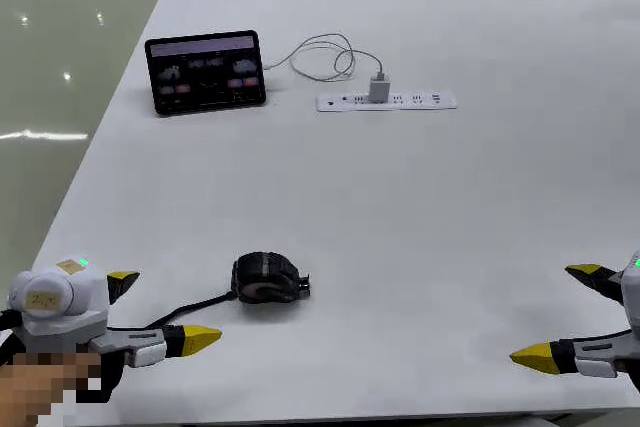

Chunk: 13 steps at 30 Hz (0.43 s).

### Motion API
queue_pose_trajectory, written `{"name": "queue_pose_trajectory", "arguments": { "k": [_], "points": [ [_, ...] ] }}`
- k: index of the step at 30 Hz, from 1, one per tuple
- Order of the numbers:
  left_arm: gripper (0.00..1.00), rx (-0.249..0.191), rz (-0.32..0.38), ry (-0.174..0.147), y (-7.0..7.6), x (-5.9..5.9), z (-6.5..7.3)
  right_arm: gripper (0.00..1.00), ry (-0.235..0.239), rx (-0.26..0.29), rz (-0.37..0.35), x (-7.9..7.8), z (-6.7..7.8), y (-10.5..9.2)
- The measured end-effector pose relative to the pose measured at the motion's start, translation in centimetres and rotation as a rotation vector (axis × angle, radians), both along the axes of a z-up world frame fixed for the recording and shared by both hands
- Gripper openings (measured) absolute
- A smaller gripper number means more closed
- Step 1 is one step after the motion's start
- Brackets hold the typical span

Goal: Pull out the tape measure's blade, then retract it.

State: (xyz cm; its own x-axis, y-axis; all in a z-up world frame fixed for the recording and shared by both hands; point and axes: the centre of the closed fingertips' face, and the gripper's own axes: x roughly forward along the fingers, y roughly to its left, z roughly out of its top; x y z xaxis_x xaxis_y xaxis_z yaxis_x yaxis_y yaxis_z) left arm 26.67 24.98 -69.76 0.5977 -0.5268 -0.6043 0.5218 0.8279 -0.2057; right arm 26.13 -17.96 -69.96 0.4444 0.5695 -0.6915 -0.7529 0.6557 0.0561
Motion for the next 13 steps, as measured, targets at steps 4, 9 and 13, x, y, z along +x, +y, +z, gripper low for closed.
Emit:
{"name": "queue_pose_trajectory", "arguments": {
  "k": [4, 9, 13],
  "points": [
    [1.0, 0.003, -0.007, 0.0, -0.25, -0.05, -0.04, 1.0, 0.004, -0.009, 0.003, -0.35, -0.32, -0.3],
    [1.0, 0.007, -0.016, -0.006, -0.35, 0.02, 0.07, 1.0, 0.008, -0.004, -0.013, -0.64, -0.38, -0.67],
    [1.0, 0.011, -0.022, -0.005, -0.37, -0.02, 0.08, 0.99, 0.009, -0.007, -0.017, -0.77, -0.46, -0.88]
  ]
}}
